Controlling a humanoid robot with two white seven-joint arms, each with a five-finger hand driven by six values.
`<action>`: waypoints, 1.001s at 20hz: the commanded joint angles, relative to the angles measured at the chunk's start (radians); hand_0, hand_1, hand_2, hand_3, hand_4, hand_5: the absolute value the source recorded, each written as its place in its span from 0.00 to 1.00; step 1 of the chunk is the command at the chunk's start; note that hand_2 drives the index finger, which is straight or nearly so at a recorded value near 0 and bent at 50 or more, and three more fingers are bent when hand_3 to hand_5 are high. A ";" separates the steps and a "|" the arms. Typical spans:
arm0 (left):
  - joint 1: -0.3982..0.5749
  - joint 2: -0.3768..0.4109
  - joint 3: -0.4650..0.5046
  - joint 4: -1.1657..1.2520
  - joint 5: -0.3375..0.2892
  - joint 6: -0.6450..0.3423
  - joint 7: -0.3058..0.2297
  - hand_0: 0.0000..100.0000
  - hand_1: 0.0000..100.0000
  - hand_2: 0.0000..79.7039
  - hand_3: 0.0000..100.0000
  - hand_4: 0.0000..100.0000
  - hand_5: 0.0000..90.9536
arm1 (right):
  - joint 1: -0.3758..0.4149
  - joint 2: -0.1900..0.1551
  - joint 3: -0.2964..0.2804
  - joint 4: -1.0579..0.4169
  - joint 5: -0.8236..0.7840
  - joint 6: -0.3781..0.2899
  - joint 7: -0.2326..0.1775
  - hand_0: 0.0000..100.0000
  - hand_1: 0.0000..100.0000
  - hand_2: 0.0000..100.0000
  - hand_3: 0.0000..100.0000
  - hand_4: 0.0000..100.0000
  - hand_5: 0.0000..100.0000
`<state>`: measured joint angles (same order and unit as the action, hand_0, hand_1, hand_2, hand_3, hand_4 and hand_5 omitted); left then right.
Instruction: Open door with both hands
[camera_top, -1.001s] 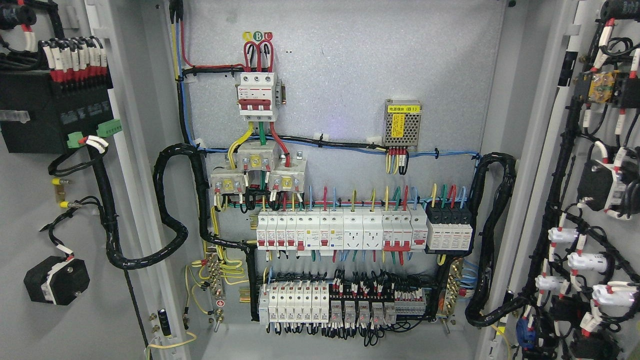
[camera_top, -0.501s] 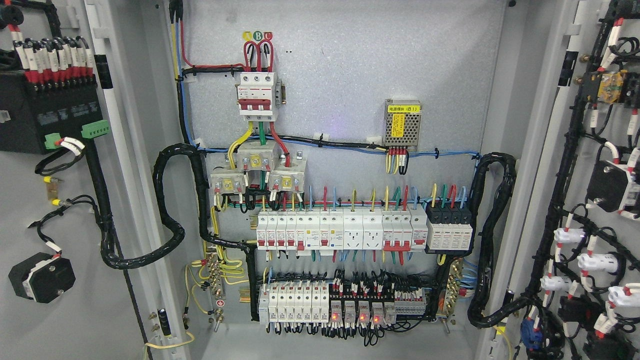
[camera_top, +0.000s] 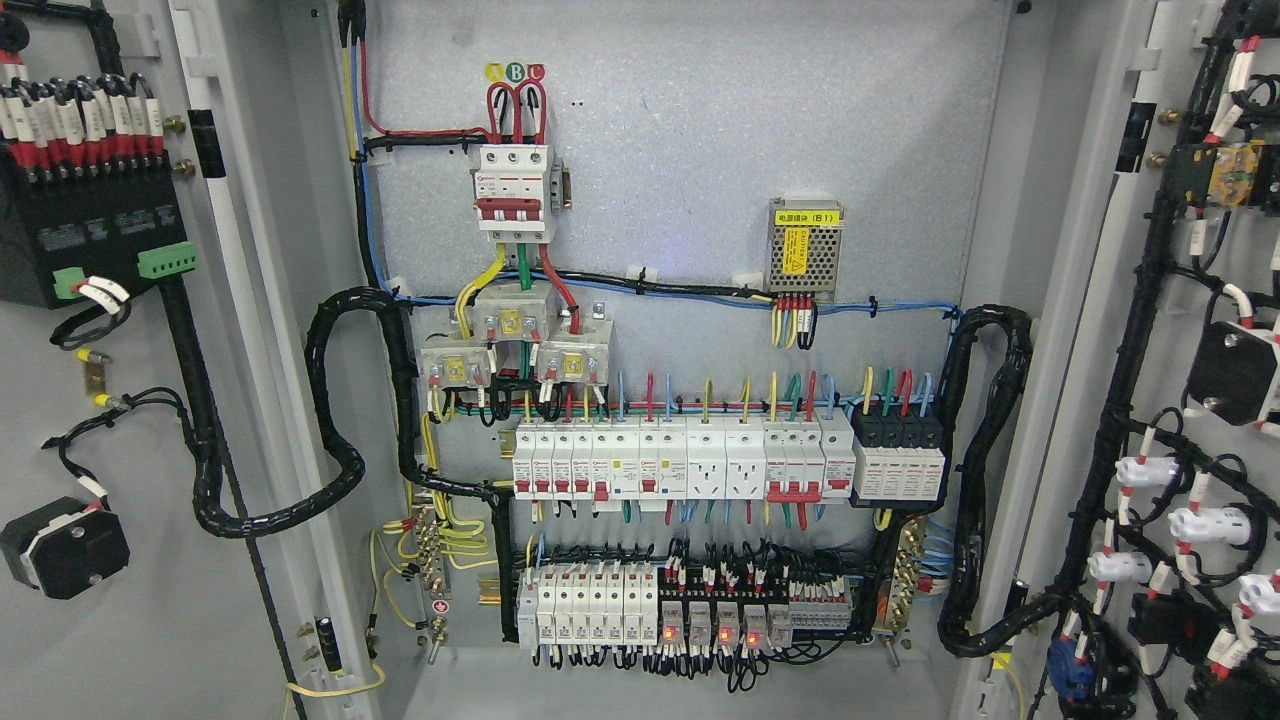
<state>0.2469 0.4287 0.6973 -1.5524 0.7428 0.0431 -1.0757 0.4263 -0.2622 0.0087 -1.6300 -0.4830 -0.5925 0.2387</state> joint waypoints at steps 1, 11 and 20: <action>-0.060 0.096 -0.015 0.195 0.003 0.004 0.000 0.29 0.00 0.03 0.03 0.04 0.00 | 0.000 -0.046 -0.032 0.016 -0.025 -0.003 0.001 0.22 0.00 0.00 0.00 0.00 0.00; -0.153 0.131 -0.081 0.284 0.000 0.011 -0.001 0.29 0.00 0.03 0.03 0.04 0.00 | -0.001 -0.057 -0.039 0.024 -0.025 -0.004 0.004 0.22 0.00 0.00 0.00 0.00 0.00; -0.156 0.131 -0.081 0.276 0.000 0.014 -0.001 0.29 0.00 0.03 0.03 0.03 0.00 | -0.001 -0.055 -0.058 0.026 -0.025 -0.004 0.004 0.22 0.00 0.00 0.00 0.00 0.00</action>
<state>0.0993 0.5343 0.6344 -1.3234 0.7426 0.0554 -1.0762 0.4252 -0.3090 -0.0169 -1.6106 -0.5071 -0.5971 0.2434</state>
